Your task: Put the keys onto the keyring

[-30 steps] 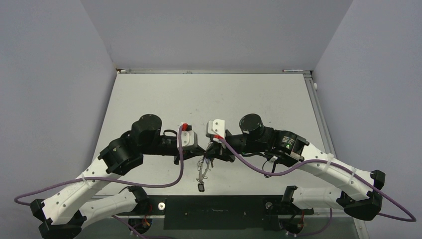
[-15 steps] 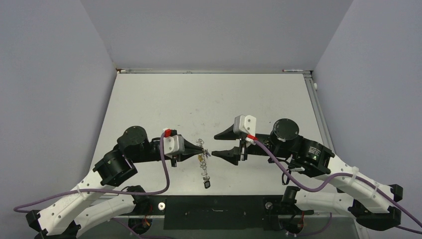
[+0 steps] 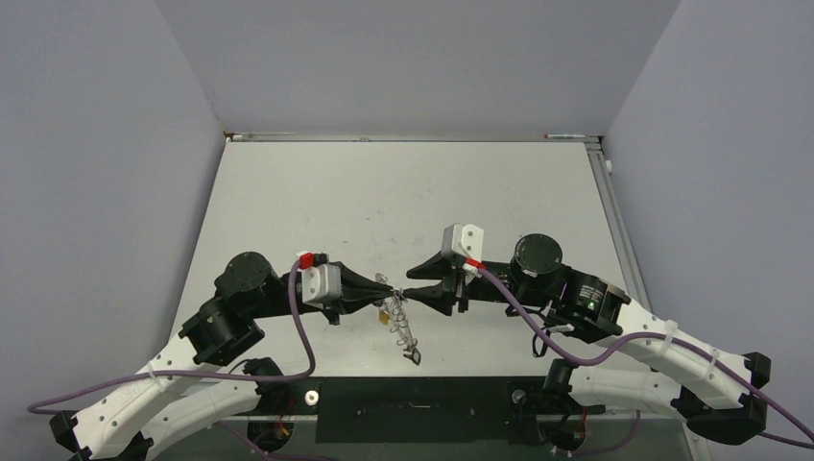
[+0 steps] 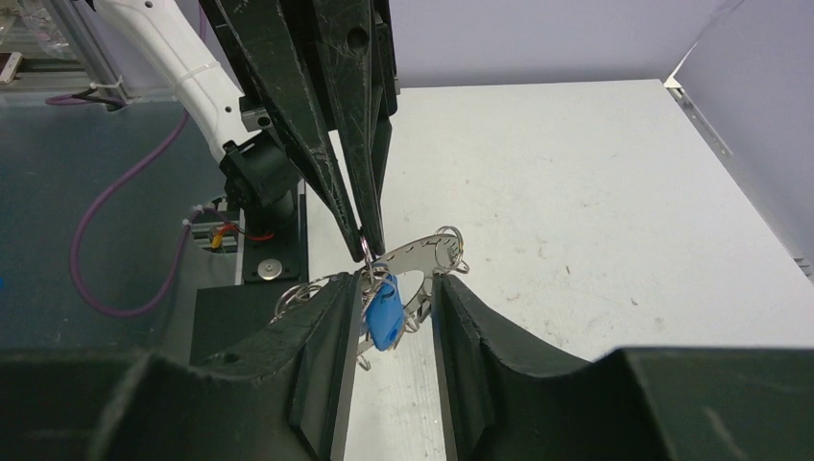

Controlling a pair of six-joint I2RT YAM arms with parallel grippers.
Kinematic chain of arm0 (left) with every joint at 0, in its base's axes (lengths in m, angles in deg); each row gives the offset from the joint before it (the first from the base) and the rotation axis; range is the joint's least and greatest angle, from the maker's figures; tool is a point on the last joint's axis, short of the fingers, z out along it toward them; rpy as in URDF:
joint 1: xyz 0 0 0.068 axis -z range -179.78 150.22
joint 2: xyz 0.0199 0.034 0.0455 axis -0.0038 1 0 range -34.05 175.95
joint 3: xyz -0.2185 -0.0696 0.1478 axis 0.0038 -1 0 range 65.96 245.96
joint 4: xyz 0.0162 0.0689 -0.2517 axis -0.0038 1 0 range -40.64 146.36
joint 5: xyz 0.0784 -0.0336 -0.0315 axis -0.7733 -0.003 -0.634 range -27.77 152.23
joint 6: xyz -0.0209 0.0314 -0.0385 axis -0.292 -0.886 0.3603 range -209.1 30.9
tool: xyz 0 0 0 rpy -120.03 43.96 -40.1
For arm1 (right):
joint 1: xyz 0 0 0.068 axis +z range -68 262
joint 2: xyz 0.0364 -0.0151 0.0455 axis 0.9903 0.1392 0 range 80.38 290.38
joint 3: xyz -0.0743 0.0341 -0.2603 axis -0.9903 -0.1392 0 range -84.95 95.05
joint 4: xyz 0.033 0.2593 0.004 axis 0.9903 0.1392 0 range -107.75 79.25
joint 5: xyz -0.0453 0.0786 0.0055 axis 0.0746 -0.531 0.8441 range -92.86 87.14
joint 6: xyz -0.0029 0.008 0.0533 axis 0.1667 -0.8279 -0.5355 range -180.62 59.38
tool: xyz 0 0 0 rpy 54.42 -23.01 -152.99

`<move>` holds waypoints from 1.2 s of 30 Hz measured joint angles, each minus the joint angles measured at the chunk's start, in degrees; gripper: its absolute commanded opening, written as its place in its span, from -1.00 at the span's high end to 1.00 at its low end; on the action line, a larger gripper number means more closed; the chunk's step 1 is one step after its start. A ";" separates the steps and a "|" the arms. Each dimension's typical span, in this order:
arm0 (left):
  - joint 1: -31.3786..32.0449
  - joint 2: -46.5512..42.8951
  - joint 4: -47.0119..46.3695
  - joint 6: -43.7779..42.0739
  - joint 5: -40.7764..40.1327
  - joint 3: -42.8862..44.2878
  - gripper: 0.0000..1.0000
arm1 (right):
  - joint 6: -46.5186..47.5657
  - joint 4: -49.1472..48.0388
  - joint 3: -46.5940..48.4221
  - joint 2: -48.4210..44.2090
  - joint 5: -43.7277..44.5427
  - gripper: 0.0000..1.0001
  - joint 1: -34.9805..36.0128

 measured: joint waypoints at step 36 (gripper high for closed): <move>-0.79 -1.05 -9.99 4.94 1.97 -2.69 1.00 | -2.78 -3.80 -4.52 1.53 -1.55 0.75 0.00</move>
